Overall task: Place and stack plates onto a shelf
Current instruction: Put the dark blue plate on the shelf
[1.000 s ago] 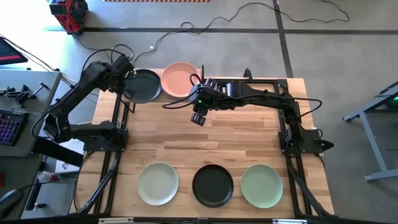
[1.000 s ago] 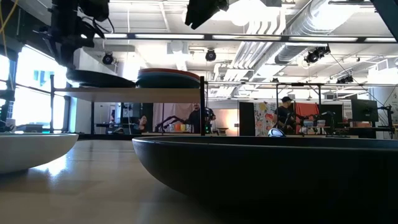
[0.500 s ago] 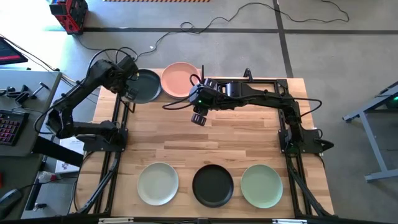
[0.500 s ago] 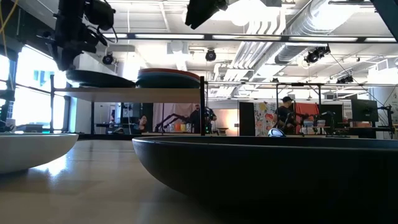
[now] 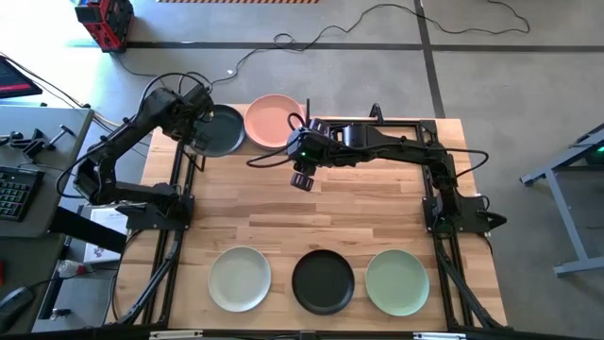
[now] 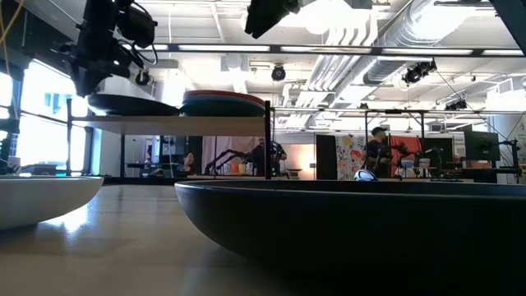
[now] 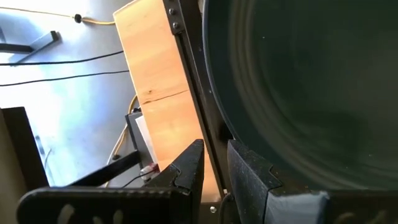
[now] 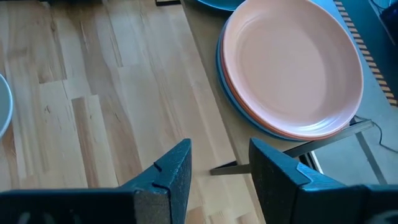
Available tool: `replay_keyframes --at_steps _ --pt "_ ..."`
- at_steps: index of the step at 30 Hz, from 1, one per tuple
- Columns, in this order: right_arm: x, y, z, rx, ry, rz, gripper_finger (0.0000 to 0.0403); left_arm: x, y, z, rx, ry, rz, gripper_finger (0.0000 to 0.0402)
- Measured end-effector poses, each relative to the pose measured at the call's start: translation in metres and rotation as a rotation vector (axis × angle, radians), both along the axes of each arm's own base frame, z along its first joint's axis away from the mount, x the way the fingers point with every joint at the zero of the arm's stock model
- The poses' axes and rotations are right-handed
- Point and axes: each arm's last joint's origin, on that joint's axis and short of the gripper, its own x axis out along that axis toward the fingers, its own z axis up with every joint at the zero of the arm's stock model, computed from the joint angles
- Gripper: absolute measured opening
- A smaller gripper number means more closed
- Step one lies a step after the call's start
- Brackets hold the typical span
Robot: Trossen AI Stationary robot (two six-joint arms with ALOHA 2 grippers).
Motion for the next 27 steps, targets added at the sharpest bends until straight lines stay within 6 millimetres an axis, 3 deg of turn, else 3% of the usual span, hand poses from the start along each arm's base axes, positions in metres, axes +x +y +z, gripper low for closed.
replay_keyframes --at_steps 27 --pt "0.0031 -0.0070 0.0028 0.010 -0.056 -0.032 0.0139 0.0016 -0.0015 0.0010 -0.024 -0.081 -0.012 0.0064"
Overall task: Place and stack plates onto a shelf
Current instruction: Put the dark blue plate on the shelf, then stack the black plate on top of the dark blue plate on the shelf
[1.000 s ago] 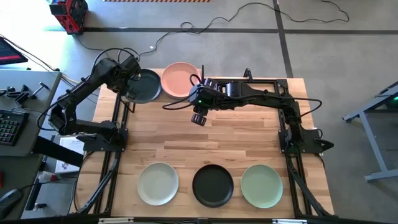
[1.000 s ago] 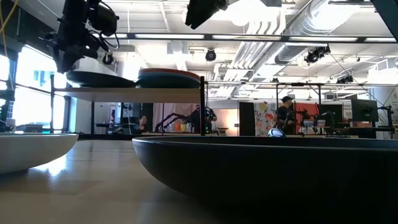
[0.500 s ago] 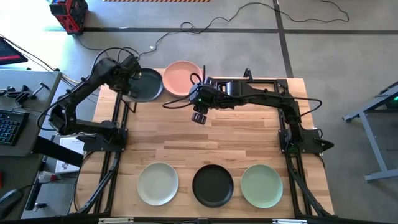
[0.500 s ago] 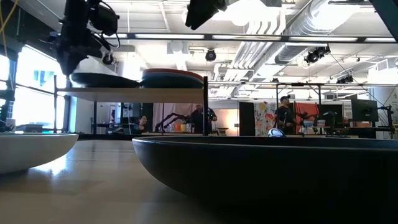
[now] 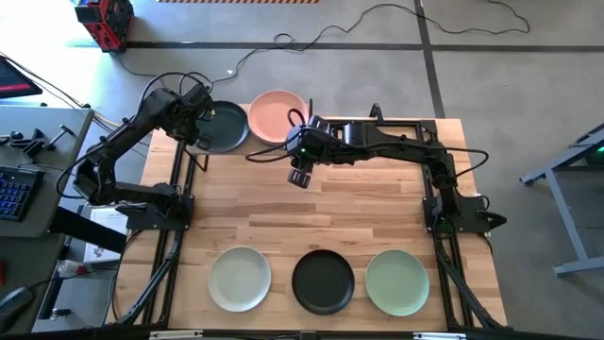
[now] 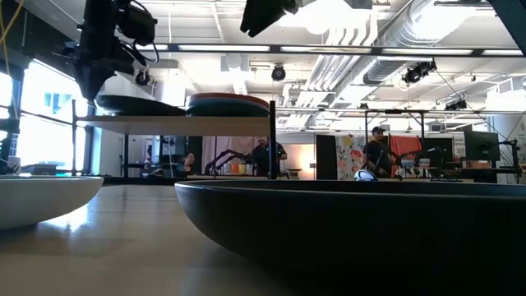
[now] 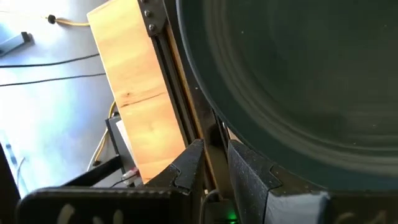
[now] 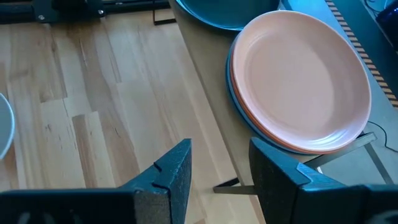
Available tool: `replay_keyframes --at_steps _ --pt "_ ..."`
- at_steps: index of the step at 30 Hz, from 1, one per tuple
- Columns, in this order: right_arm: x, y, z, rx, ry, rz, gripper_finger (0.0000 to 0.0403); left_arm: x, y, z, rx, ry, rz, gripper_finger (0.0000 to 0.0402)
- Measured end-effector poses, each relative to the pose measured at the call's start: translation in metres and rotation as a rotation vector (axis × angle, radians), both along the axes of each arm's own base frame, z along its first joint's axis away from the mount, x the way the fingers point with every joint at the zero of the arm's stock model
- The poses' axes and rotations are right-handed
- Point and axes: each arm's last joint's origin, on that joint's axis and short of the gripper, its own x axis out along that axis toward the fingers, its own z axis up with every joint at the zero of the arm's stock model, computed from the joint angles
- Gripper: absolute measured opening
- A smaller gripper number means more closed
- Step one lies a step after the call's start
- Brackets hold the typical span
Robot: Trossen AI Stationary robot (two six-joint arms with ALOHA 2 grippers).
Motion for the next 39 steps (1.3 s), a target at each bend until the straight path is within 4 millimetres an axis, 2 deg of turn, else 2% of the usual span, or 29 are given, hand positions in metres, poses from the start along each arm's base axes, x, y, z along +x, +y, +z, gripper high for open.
replay_keyframes --at_steps 10,18,23,31,39 --pt "0.000 0.000 0.000 0.045 -0.023 -0.042 0.0139 -0.012 -0.016 0.017 0.099 -0.077 -0.021 0.0064" --pt "-0.001 0.008 -0.003 0.325 -0.047 -0.071 0.0139 -0.029 -0.047 0.034 0.120 -0.266 -0.103 0.0064" --pt "-0.002 0.029 -0.013 0.429 0.021 -0.112 0.0139 -0.044 -0.072 0.042 0.117 -0.371 -0.153 0.0064" --pt "0.006 0.074 -0.041 0.417 0.174 -0.038 0.0139 -0.065 -0.109 0.048 0.085 -0.556 -0.233 0.0064" --pt "0.003 0.091 -0.044 0.453 0.199 -0.060 0.0139 -0.083 -0.141 0.050 0.106 -0.737 -0.249 0.0064"
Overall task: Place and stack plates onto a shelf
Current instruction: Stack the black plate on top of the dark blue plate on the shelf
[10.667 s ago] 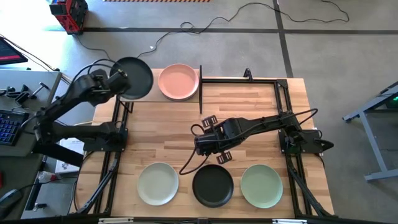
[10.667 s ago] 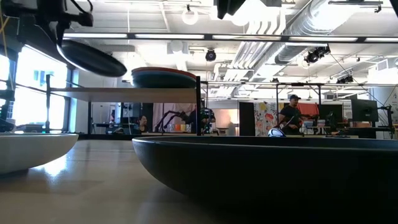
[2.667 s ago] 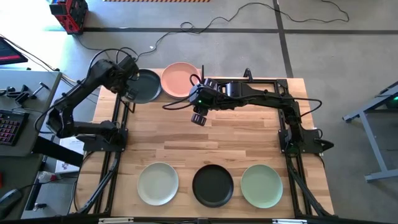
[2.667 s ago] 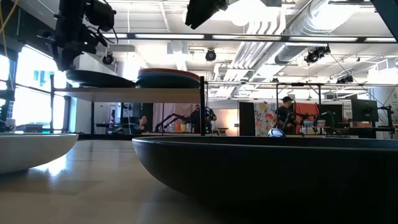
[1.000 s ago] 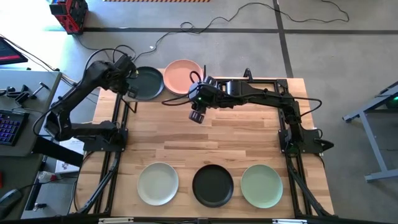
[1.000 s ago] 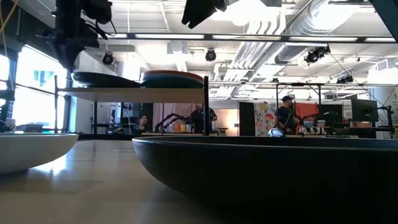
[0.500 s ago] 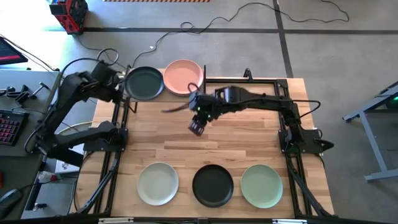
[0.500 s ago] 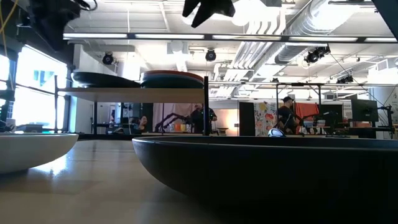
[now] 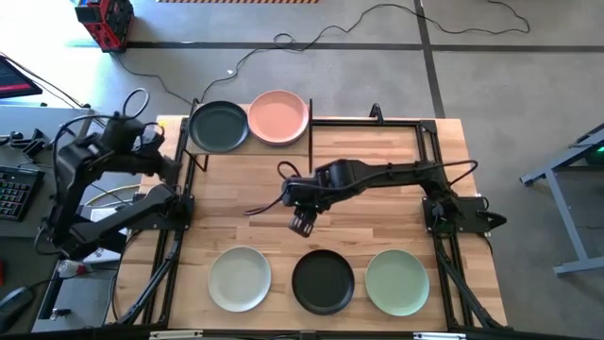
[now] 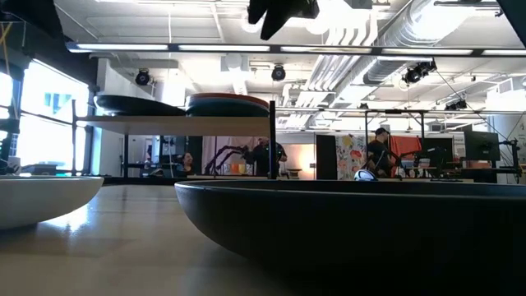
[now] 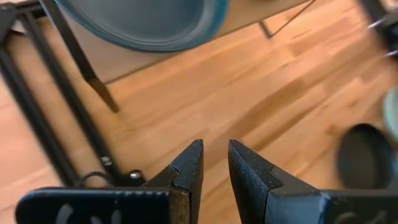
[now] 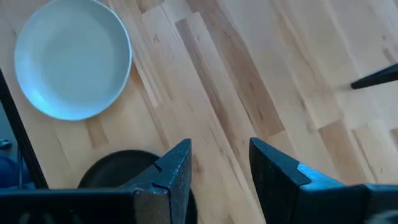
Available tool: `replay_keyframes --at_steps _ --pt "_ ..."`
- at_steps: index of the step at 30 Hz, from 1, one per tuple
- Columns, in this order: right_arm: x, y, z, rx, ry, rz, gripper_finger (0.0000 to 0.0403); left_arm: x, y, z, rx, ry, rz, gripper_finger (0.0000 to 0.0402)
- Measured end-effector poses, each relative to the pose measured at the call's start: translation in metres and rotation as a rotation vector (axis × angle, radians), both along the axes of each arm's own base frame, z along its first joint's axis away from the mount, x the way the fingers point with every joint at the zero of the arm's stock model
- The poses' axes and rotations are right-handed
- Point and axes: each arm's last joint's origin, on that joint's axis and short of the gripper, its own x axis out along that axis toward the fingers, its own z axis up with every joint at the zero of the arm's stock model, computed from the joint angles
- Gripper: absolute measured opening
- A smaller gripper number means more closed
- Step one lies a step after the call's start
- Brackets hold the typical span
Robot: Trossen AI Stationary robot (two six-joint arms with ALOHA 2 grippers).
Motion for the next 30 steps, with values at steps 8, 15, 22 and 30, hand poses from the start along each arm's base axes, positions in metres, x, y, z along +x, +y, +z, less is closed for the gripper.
replay_keyframes --at_steps 8,15,22,30 --pt "-0.001 0.007 0.000 0.109 0.017 0.086 0.0139 -0.011 -0.018 0.001 0.033 -0.117 -0.023 0.0064" --pt "-0.005 0.023 0.000 0.084 0.029 0.304 0.0139 -0.001 -0.004 0.009 0.151 -0.207 -0.025 0.0064" --pt "-0.020 0.056 -0.003 -0.027 0.088 0.429 0.0139 0.009 0.008 -0.018 0.039 -0.178 0.011 0.0064" --pt "-0.035 0.095 -0.003 -0.077 0.092 0.455 0.0139 0.017 0.013 -0.041 -0.074 -0.182 -0.094 0.0064"
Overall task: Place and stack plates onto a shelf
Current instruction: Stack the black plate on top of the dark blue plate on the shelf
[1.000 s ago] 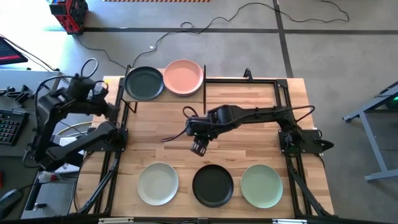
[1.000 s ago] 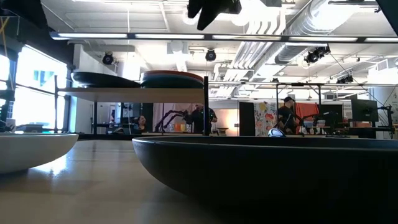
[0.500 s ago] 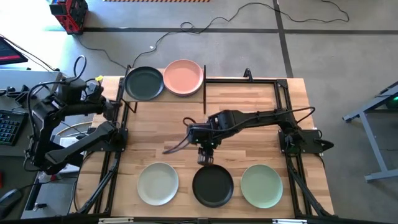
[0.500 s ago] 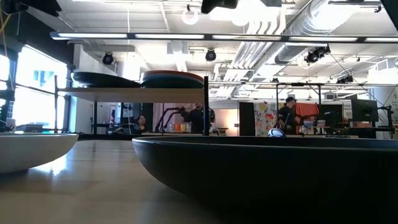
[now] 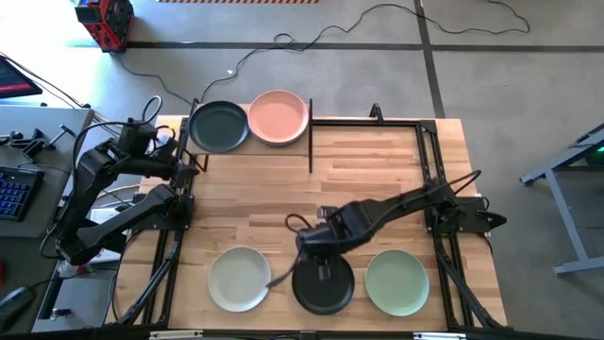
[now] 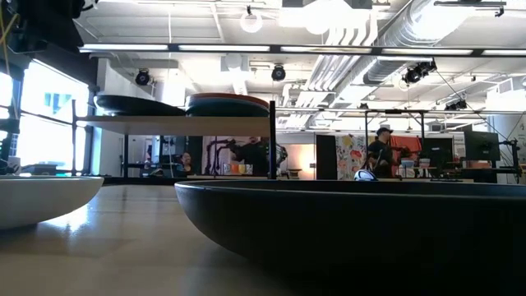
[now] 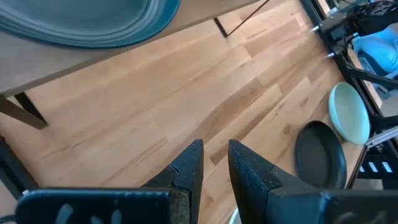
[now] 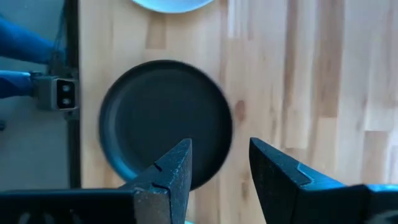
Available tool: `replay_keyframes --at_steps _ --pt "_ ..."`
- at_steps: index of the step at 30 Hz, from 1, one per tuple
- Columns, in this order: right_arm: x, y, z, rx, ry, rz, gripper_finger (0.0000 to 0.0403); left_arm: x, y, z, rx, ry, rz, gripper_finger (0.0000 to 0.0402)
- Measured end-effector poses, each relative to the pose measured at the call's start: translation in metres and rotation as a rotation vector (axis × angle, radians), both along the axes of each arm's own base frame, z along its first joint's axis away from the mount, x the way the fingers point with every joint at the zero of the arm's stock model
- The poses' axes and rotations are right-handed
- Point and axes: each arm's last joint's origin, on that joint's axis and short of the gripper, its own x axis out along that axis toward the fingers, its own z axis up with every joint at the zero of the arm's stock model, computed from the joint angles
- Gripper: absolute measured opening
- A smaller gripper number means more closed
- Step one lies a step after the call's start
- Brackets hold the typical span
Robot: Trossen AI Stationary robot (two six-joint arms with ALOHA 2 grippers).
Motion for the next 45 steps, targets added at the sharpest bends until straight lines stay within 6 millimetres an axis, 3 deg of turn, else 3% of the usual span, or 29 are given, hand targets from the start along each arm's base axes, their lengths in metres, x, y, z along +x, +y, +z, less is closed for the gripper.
replay_keyframes --at_steps 5,14,21,29,39,45 --pt "-0.005 0.011 0.000 -0.011 -0.016 -0.094 0.0139 0.001 0.000 0.001 0.032 -0.013 -0.040 0.0064" --pt "-0.001 0.008 -0.003 0.014 -0.054 -0.329 0.0139 0.004 0.005 0.007 0.160 -0.040 -0.095 0.0064" --pt "0.008 0.010 -0.047 0.003 -0.001 -0.429 0.0139 0.005 0.006 0.008 0.242 -0.025 -0.162 0.0064" --pt "0.008 0.010 -0.092 -0.032 0.059 -0.427 0.0139 0.005 0.006 0.007 0.281 -0.007 -0.204 0.0064" --pt "0.003 0.000 -0.143 -0.015 0.168 -0.254 0.0139 0.005 0.005 0.007 0.299 0.001 -0.222 0.0064" --pt "-0.001 -0.011 -0.161 -0.035 0.223 -0.232 0.0139 0.005 0.006 0.007 0.298 0.001 -0.223 0.0064"
